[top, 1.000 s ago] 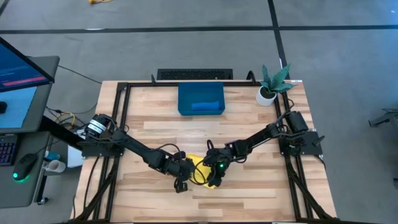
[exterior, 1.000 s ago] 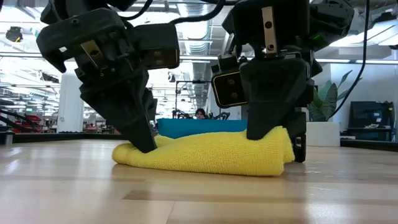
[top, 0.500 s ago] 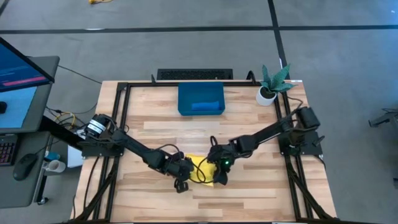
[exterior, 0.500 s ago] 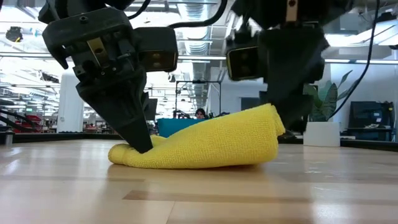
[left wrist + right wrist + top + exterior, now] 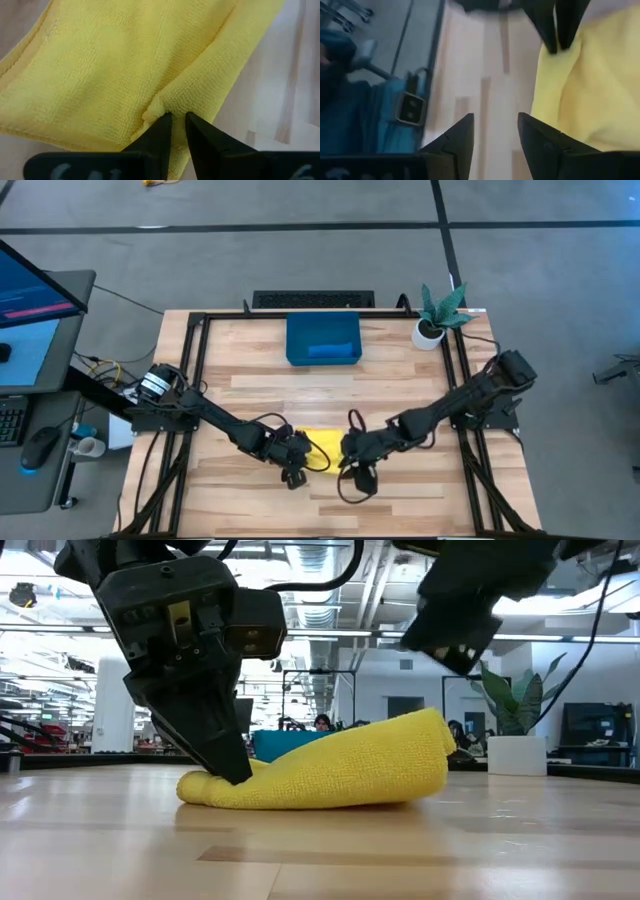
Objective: Roll microfiber towels into tight, uniform cylinder then place into a basket
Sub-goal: Roll the yellow towel
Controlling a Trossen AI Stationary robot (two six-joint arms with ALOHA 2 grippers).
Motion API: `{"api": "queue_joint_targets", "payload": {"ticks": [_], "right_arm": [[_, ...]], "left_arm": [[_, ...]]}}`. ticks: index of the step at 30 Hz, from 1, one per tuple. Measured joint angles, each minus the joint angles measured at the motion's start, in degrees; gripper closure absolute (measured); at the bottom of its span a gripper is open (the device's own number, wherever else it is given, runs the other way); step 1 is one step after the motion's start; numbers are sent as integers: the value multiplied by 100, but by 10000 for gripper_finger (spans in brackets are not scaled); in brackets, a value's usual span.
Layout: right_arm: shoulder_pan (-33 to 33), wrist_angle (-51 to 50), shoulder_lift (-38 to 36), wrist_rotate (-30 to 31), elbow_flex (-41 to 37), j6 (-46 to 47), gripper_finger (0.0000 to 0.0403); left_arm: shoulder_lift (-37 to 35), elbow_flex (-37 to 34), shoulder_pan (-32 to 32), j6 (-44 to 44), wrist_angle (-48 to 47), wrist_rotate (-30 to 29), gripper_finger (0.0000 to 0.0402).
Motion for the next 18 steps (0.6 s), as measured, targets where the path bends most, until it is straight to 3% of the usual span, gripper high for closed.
{"api": "queue_joint_targets", "payload": {"ticks": [8, 18], "right_arm": [[-37, 392, 625, -156, -13, 268, 266], [-295, 362, 764, -229, -7, 519, 320]], "left_arm": [[3, 1, 2, -1, 56, -81, 346], [3, 1, 2, 1, 63, -95, 346]]}}
